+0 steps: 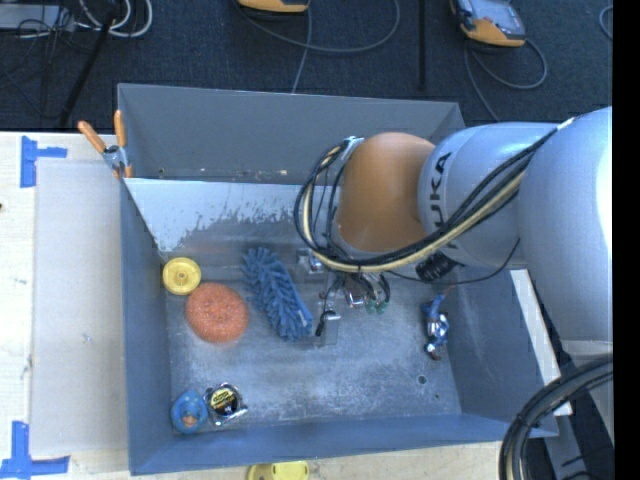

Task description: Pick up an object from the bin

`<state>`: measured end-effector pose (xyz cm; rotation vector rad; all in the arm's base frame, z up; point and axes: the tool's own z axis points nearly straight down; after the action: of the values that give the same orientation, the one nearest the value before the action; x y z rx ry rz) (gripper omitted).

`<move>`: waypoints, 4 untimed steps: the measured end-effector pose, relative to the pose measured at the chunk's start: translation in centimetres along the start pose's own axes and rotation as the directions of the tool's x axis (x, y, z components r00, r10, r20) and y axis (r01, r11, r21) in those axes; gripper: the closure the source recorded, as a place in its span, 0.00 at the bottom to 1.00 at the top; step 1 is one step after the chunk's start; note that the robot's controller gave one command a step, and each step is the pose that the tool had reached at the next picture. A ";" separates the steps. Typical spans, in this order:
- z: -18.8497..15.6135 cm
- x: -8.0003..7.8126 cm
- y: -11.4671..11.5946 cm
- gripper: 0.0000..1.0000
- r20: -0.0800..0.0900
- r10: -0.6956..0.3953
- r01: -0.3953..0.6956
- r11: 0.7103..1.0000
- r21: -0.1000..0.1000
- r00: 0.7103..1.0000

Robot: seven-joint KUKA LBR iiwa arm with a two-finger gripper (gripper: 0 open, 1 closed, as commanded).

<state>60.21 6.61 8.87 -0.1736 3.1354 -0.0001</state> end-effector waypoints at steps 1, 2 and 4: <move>1.1 -1.0 2.5 0.00 -0.005 0.120 -0.120 0.993 0.000 0.993; 0.1 -1.7 2.3 1.00 0.002 -0.137 0.137 0.991 -0.001 0.991; 0.0 -1.7 2.3 1.00 0.000 -0.136 0.136 0.991 -0.001 0.991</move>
Offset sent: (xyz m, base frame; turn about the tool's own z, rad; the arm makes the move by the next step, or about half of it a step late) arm 0.0139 0.0243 -0.0006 -0.1380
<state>61.63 9.05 8.87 -0.3868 3.1161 0.0012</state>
